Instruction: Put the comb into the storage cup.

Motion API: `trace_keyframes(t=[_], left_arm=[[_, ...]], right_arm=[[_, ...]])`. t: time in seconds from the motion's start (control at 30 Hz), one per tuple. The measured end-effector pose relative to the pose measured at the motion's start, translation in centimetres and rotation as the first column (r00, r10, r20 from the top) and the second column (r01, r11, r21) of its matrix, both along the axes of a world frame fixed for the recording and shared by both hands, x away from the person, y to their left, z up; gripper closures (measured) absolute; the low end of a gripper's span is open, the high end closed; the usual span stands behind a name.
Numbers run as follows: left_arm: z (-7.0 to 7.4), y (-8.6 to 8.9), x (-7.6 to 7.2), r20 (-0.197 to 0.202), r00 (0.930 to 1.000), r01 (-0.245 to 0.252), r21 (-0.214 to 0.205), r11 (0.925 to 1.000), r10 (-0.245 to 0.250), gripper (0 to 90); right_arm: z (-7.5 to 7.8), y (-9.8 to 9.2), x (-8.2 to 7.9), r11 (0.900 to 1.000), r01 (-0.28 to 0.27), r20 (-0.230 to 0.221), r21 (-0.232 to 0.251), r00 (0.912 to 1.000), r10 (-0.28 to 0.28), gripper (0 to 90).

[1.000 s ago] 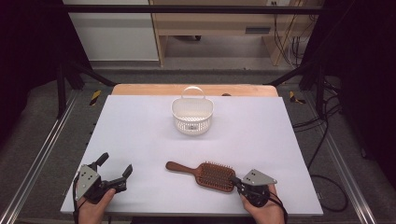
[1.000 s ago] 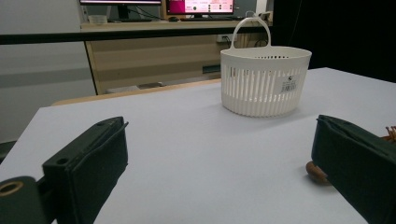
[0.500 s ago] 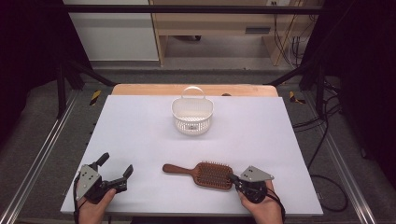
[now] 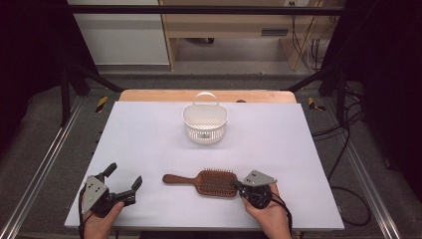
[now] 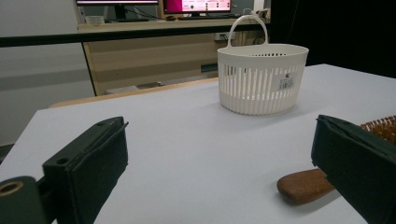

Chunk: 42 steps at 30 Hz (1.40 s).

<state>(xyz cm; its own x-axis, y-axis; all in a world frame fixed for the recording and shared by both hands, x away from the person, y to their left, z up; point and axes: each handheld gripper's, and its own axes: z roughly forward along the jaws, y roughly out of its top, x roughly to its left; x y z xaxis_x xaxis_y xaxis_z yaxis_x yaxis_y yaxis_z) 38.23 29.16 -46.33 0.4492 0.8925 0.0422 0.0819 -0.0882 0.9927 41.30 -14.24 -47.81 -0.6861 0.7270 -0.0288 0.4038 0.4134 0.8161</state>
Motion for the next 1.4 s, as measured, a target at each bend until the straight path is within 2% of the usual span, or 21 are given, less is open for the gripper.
trace_keyframes(t=[0.17, 0.47, 1.1, 1.2, 1.3, 1.4], left_arm=[[0.1, -0.1, -0.1, 0.005, 1.0000, 0.002, 0.003, 1.0000, -0.002, 3.8], [0.1, 0.0, -0.2, 0.005, 1.0000, -0.002, 0.004, 1.0000, 0.002, 3.9], [0.4, 0.3, -0.4, 0.012, 0.9999, -0.005, -0.001, 1.0000, 0.005, 3.9], [0.5, 0.4, -0.4, 0.011, 0.9999, -0.007, -0.003, 1.0000, 0.007, 3.9], [0.5, 0.5, -0.4, 0.008, 0.9999, -0.011, -0.002, 0.9999, 0.011, 4.0], [0.5, 0.5, -0.4, 0.003, 0.9999, -0.011, 0.002, 0.9999, 0.011, 4.0]], right_arm=[[0.1, 0.5, 1.0, 1.0000, -0.007, -0.009, -0.003, 0.9999, 0.007, 90.0], [0.3, 2.6, 2.9, 0.9995, -0.030, -0.020, -0.013, 0.9994, 0.030, 90.0], [0.7, 9.0, 6.0, 0.9898, -0.129, -0.028, -0.060, 0.9914, 0.128, 90.0], [0.8, 9.3, 6.1, 0.9891, -0.131, -0.027, -0.067, 0.9912, 0.129, 90.0], [1.0, 9.0, 6.1, 0.9911, -0.121, -0.016, -0.055, 0.9926, 0.121, 90.0], [1.5, 8.2, 5.8, 0.9939, -0.110, 0.020, -0.007, 0.9937, 0.110, 90.0]])
